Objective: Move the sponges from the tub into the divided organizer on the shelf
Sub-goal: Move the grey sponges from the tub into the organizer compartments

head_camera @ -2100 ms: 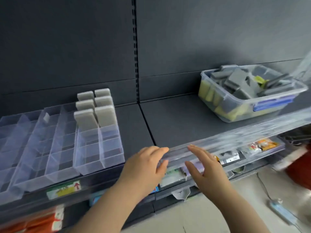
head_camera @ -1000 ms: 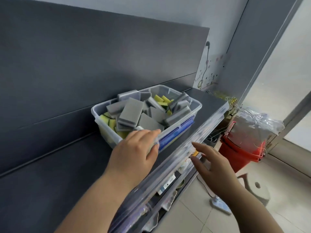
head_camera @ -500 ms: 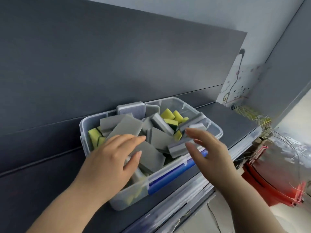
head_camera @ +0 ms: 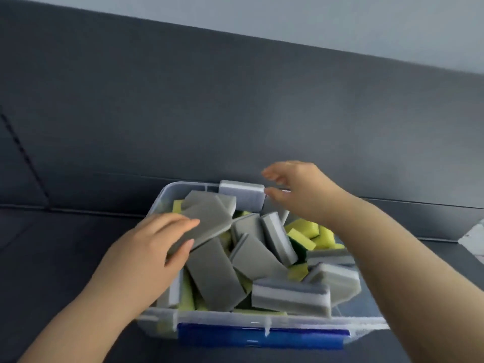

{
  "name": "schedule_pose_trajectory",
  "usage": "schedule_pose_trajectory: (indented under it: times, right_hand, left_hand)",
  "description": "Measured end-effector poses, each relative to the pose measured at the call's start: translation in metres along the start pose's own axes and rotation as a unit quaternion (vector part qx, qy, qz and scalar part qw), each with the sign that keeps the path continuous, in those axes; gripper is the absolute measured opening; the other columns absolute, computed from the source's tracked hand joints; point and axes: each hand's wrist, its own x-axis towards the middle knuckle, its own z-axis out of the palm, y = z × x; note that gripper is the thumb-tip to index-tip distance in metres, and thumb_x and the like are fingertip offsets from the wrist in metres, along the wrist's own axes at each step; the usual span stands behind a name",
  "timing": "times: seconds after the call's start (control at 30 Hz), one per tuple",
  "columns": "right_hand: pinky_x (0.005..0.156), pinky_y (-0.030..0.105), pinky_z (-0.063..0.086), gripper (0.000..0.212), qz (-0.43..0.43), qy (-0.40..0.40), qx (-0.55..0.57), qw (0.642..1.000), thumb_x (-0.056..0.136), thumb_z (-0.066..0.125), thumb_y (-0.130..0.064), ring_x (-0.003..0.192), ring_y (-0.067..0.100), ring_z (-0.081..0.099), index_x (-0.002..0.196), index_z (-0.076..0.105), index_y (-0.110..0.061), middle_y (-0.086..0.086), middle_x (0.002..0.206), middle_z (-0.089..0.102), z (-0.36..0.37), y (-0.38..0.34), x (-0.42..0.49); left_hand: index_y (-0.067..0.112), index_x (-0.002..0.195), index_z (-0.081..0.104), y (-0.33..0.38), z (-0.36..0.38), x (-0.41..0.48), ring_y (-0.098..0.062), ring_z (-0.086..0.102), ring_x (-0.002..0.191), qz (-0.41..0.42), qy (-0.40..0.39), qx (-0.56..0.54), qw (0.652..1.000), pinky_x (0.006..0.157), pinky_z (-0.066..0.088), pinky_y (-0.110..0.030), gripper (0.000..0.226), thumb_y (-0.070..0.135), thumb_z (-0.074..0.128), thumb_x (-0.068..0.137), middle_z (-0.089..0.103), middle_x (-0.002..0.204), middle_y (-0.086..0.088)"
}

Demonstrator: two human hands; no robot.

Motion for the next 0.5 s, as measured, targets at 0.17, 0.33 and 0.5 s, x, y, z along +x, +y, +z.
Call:
schedule_pose_trajectory:
  times: [0.17,0.33,0.5]
  right_hand:
    - [0.094,0.037,0.043,0.041,0.026,-0.145,-0.121,0.982,0.09,0.052,-0.022,0.115,0.029,0.048,0.129,0.047,-0.013,0.011,0.129,0.047,0.048,0.006,0.063]
    - [0.082,0.038,0.043,0.043,0.068,-0.156,-0.182,0.968,0.084,0.06,-0.027,0.111,0.032,0.045,0.122,0.047,-0.011,0.011,0.12,0.044,0.071,0.013,0.064]
    - [0.075,0.034,0.042,0.045,0.052,-0.108,-0.178,0.977,0.08,0.061,-0.038,0.105,0.03,0.05,0.117,0.049,-0.015,0.008,0.115,0.046,0.049,0.016,0.045]
  left_hand:
    - [0.029,0.123,0.059,0.01,0.0,-0.01,-0.003,0.05,0.105,-0.054,0.0,0.041,0.998,0.07,0.038,-0.016,0.038,0.027,0.061,0.084,0.056,0.119,0.015]
    - [0.028,0.123,0.059,0.011,-0.002,-0.007,-0.009,0.055,0.104,-0.064,-0.01,0.077,0.995,0.065,0.046,-0.021,0.042,0.026,0.066,0.081,0.057,0.117,0.012]
    - [0.039,0.141,0.028,0.003,0.011,0.005,-0.002,0.032,0.123,-0.086,-0.051,0.128,0.987,0.081,0.041,-0.018,0.054,0.043,0.048,0.09,0.032,0.136,0.021]
